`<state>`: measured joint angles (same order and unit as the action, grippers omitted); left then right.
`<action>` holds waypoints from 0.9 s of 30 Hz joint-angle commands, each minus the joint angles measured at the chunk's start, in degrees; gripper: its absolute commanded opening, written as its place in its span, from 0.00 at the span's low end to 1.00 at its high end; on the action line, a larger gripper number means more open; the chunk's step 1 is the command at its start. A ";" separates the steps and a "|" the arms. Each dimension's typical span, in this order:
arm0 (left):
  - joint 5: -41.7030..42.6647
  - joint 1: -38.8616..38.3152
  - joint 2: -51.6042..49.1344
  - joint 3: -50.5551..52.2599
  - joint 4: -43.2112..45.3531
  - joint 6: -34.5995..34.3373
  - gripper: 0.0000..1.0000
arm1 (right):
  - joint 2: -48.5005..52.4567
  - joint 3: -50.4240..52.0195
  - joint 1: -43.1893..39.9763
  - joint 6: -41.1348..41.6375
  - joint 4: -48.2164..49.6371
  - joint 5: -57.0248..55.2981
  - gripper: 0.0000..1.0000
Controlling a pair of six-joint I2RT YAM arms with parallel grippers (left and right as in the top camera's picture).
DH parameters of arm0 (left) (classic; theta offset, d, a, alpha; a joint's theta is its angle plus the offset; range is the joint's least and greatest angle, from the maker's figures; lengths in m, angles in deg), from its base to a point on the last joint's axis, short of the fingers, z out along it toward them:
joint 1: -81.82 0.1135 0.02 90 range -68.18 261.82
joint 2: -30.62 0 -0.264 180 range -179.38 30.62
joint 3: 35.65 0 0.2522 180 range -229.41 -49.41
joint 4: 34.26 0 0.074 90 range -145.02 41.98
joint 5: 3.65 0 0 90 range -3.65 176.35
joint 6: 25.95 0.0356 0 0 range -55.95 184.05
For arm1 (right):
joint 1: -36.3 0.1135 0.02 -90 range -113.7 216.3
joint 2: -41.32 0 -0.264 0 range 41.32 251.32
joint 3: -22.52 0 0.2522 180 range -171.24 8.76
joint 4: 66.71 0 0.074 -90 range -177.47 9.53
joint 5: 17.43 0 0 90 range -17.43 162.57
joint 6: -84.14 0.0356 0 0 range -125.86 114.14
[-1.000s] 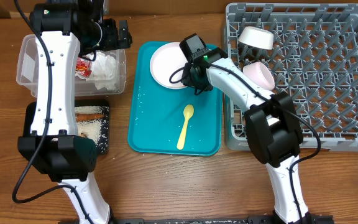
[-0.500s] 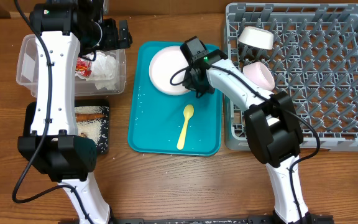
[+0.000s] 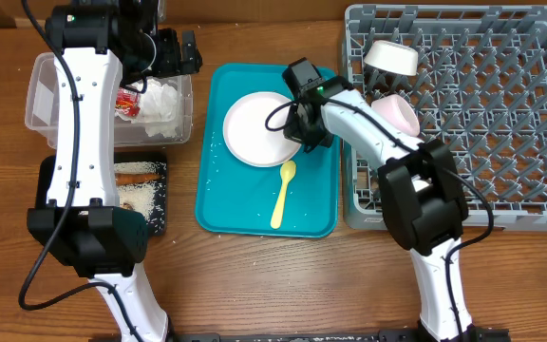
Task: Sort waste into correct bins and load items into the dishwasher
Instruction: 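Carry the pink plate right and stand it in the dish rack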
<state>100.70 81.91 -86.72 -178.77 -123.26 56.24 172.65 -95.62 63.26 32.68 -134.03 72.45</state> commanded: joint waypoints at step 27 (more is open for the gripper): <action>0.07 -0.07 0.24 -0.92 0.07 -0.55 1.00 | -32.83 -2.08 -8.44 -17.59 -4.33 -66.95 0.04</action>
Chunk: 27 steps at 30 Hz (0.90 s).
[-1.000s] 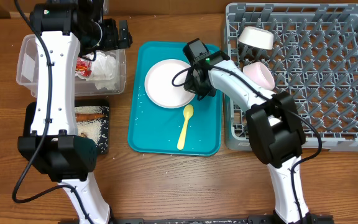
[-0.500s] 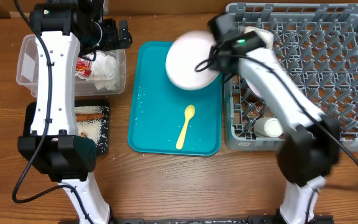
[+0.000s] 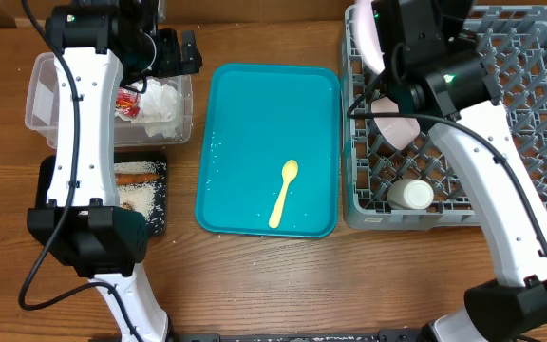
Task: Sort waste into correct bins and load items into the dishwasher
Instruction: 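Carry the pink plate right and stand it in the dish rack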
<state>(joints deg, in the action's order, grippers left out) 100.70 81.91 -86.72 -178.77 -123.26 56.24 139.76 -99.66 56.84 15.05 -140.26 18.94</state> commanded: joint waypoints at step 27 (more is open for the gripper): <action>0.07 -0.07 0.24 -0.92 0.07 -0.55 1.00 | 12.41 10.97 -14.56 0.07 6.99 -10.67 0.04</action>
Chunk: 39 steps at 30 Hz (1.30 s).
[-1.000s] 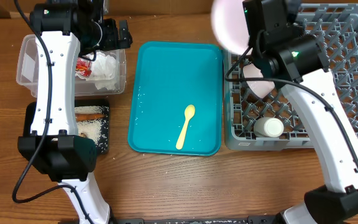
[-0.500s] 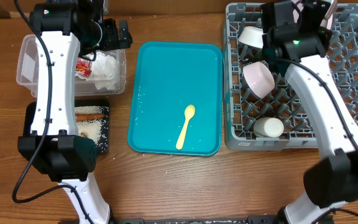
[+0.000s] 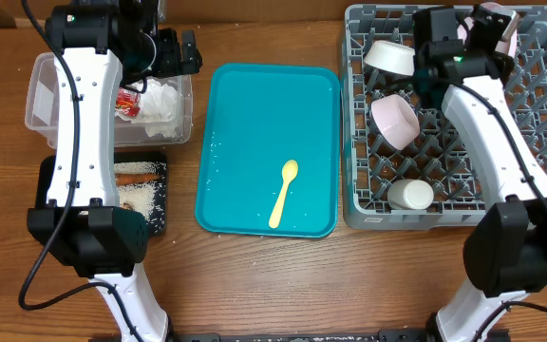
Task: Sort waste into correct bins and load items into the dishwasher
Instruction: 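Carry the pink plate right and stand it in the dish rack, then move the right gripper to the yellow spoon on the teal tray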
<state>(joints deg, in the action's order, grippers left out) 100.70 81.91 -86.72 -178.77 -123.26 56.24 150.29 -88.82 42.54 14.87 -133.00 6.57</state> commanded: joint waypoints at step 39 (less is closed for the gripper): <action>0.07 -0.07 0.24 -0.92 0.07 -0.55 1.00 | -3.63 -0.22 22.88 18.62 -10.36 69.99 0.66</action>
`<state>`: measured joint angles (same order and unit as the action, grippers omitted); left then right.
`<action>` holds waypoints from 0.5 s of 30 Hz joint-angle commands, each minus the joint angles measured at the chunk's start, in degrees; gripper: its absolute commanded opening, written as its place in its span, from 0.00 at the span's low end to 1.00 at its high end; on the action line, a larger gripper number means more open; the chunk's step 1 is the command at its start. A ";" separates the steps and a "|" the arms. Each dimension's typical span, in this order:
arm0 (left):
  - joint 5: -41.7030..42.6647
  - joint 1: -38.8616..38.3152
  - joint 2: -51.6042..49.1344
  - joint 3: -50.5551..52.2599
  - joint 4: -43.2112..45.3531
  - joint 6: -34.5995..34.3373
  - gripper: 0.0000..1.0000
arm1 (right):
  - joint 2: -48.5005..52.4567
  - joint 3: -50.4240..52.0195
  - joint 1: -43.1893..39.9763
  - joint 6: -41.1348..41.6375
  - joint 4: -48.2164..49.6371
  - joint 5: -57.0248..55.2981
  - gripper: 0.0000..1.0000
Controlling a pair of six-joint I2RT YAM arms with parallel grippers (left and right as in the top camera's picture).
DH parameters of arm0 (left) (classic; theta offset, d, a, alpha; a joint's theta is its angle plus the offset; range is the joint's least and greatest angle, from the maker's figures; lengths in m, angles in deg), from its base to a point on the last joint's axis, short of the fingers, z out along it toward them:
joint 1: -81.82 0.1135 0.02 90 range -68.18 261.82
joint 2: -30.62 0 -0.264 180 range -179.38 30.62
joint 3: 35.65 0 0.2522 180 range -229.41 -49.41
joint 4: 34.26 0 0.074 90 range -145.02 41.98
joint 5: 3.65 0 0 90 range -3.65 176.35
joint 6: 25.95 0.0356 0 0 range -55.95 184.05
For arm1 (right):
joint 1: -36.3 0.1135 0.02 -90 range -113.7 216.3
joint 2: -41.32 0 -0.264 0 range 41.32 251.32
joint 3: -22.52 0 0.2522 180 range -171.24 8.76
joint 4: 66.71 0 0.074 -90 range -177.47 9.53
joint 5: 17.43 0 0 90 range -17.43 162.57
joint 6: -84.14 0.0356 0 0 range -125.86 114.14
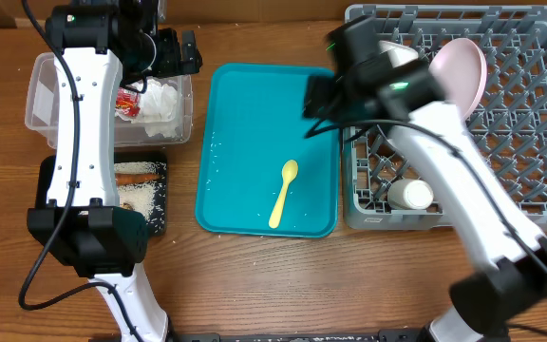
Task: Sort waste into correct bins and load items into the dishwasher
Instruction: 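Move the right gripper to the yellow spoon on the teal tray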
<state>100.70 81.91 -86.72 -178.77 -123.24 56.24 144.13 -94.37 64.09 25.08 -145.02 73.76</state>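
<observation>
A yellow spoon (284,193) lies alone on the teal tray (245,114). In the grey dish rack (539,123) a pale plate (463,66) stands on edge near the back. A white cup (411,195) lies at the rack's front left. My right gripper (315,96) hangs over the tray's upper right corner, blurred, apparently open and holding nothing. My left gripper (182,51) is open over the back right of the clear bin (41,90). The bowls in the rack are hidden under my right arm.
The clear bin holds white tissue (162,104) and a red wrapper (127,101). A black tray (145,190) with rice and food scraps sits in front of it. The rack's left wall stands close beside the teal tray.
My right gripper has let go of the plate, which now stands on edge in the rack. The gripper has moved from the rack's back to over the tray's upper right corner. The left arm is unmoved.
My right gripper was at the white plate on the teal tray. Then the plate was off the tray and held at the rack's back left, then further right along the back. Now it stands in the rack and the gripper is back over the tray.
</observation>
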 commanded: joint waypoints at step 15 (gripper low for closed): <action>0.07 -0.07 0.24 -0.92 0.04 -0.55 1.00 | 4.09 27.80 2.47 11.34 22.62 11.80 0.59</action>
<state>100.70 81.91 -86.72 -178.77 -123.26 56.24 148.89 -69.04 66.08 35.85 -124.79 83.49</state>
